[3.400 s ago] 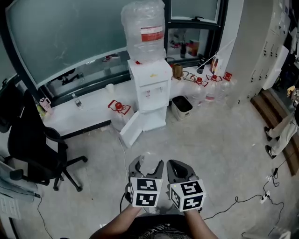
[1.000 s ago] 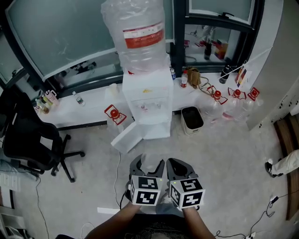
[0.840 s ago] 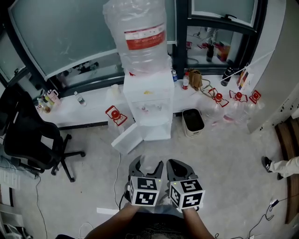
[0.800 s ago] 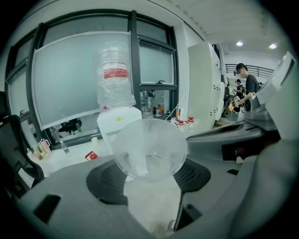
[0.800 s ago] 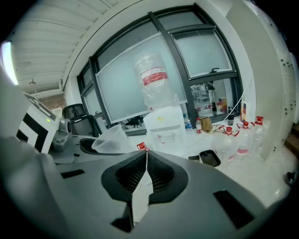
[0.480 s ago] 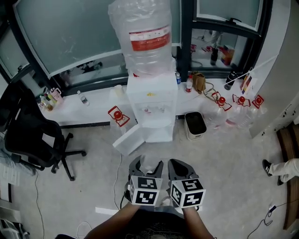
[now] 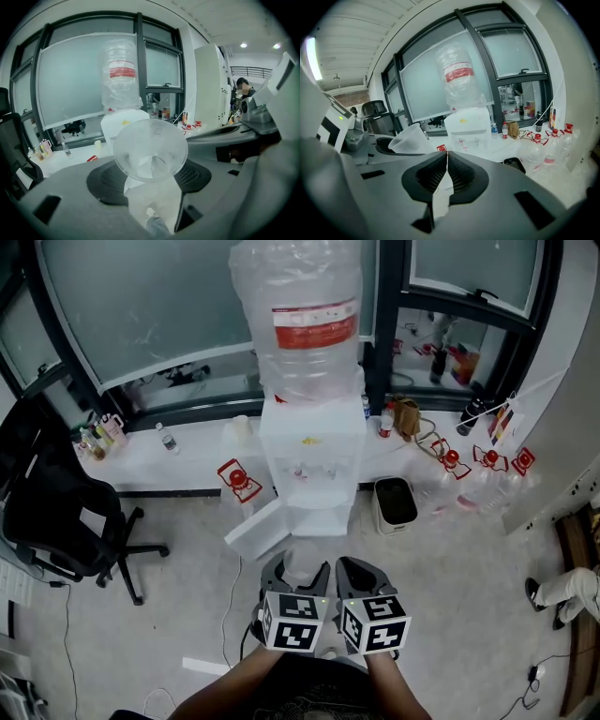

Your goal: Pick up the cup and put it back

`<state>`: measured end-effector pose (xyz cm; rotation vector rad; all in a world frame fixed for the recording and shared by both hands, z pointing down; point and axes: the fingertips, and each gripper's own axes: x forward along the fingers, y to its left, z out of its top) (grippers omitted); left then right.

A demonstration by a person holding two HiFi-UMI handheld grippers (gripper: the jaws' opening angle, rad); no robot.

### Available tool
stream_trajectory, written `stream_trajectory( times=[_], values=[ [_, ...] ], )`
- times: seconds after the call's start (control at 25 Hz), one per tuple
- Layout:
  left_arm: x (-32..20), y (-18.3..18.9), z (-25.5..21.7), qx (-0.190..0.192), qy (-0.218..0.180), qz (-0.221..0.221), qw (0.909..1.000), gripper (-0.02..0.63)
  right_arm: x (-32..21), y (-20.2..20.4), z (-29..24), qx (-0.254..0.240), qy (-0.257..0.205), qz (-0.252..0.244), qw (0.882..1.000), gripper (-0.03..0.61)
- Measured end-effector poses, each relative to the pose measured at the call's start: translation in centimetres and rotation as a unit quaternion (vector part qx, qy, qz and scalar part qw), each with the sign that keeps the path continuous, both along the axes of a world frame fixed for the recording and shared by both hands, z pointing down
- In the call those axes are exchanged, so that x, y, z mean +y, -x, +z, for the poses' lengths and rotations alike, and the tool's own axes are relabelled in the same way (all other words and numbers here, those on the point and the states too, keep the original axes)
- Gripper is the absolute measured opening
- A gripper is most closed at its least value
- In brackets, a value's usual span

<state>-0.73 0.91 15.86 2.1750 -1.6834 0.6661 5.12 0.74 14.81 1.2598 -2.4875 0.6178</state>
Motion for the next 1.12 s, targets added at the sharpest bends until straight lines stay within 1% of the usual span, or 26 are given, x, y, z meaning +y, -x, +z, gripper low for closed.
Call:
stream_trajectory(
  times=[0.36,0.6,0.88,1.12],
  values=[
    [-4.3,1.1,3.6,0.003,0.017,0.002,0.9999,0.287,-4.4,1.6,2.8,0.014,0.006,-0.012,1.0,0.021],
    [-7.6,1.7,7.2,0.0,0.024,0.007,0.9997,0.287,-7.9,2.3,6.3,0.018,0.012,-0.013,1.0,0.021],
    [-10.8,2.9,13.1,-0.003,0.04,0.004,0.9992,0.287,-11.7,3.8,11.5,0.025,0.021,-0.024,0.999,0.021],
    [-13.5,3.3,19.1,0.004,0.06,0.004,0.9982,0.287,-14.5,4.4,16.7,0.033,0.032,-0.027,0.999,0.021]
  ],
)
